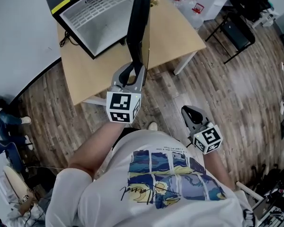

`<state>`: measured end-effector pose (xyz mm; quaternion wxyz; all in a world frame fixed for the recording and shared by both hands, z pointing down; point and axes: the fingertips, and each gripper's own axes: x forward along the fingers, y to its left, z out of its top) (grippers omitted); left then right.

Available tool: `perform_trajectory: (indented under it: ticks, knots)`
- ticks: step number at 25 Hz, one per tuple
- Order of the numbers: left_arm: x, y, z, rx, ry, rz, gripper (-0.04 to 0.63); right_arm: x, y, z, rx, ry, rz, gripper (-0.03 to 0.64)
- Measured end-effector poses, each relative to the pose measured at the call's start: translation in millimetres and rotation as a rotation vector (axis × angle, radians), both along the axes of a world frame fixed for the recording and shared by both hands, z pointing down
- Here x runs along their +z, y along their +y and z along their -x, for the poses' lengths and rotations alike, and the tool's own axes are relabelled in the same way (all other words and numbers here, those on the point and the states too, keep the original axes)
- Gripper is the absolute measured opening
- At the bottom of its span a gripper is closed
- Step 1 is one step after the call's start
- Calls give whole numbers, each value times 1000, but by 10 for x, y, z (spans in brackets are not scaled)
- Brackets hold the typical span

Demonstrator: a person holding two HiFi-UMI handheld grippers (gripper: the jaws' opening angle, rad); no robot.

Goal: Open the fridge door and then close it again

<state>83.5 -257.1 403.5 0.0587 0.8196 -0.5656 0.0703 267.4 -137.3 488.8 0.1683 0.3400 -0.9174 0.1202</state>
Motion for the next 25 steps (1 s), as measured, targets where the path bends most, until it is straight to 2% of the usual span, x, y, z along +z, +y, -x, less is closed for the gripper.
perform_trajectory:
  ticks: [15,25]
  knots:
    - [9,-118,-1012,138,-44,-23,81,75,82,-486,135,-7,1,26]
    - [-3,-291,-1520,202,-32,-21,69,91,50,-770,202,-5,8,26]
